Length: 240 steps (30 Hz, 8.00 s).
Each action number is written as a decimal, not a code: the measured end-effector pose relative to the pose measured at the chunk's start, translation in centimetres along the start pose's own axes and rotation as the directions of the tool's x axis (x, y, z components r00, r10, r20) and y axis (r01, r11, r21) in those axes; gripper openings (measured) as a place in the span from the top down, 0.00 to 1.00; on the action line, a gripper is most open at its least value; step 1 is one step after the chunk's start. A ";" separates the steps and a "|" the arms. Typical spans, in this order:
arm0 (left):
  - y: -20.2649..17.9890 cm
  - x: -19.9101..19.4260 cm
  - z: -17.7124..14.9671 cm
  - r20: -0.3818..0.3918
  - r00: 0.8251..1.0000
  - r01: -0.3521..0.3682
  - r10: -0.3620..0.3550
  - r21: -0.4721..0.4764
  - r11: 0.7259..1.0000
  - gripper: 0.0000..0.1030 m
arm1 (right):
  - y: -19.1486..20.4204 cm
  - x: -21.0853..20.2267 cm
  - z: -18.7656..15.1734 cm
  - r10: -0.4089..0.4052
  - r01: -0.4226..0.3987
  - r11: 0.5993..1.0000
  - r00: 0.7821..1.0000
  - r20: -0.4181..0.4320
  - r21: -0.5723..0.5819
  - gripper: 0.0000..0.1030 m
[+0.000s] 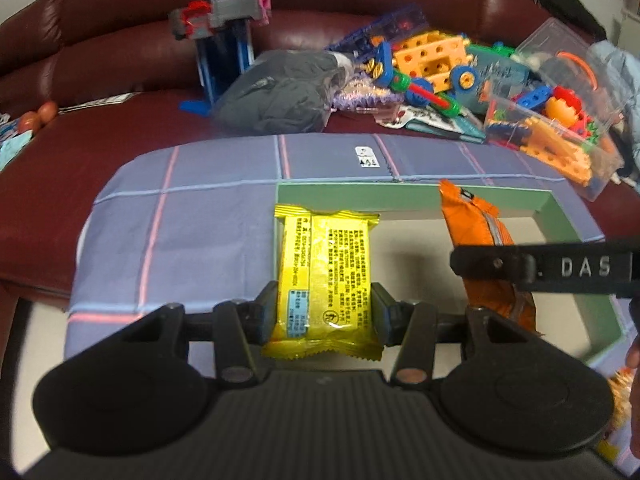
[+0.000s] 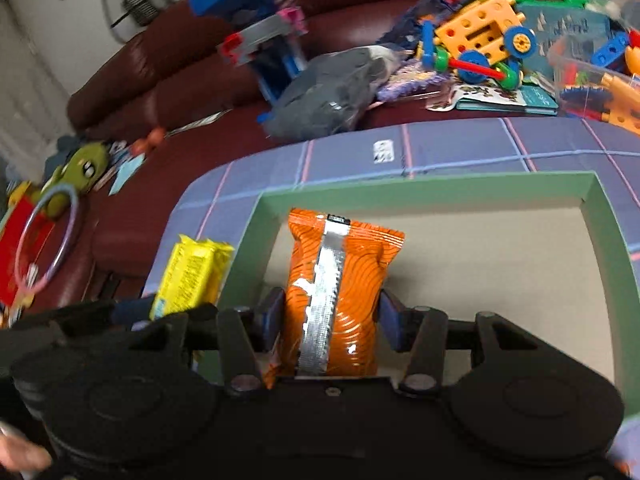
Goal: Organize snacks
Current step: 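Carry both packs into the green tray and open both grippers, then grasp the yellow stick snack with left gripper while right grasps white-yellow bar, then lower both held snacks into the green tray and release them, then grasp the blue bar with left gripper while right grasps the Skittles bag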
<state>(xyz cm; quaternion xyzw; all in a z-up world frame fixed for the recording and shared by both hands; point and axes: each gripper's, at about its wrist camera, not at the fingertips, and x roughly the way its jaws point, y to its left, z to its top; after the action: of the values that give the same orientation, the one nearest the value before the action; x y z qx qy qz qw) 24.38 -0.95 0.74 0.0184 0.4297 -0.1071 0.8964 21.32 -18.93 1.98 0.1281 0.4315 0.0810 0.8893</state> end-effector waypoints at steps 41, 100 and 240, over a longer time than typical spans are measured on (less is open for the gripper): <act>2.0 -7.3 -9.7 0.004 0.999 -0.050 0.050 -0.069 0.996 0.00 | -2.3 -3.4 -5.7 0.048 -0.044 0.997 0.997 -0.053 0.070 0.00; -0.2 -9.5 -22.6 -0.157 0.987 0.030 -0.033 -0.016 0.999 0.81 | -2.0 -5.6 -18.4 0.002 -0.020 0.992 0.990 -0.142 -0.127 0.78; -4.1 -4.8 -17.4 -0.199 0.964 0.216 -0.178 0.187 0.958 0.48 | -6.2 -1.4 -14.9 0.074 -0.060 0.996 0.978 -0.194 0.073 0.28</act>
<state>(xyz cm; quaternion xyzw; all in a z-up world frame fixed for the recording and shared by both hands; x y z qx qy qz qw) 7.27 -1.94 -6.33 0.0782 0.4953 -0.2383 0.8317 8.98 -22.85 -7.70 0.1635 0.5152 0.1088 0.8343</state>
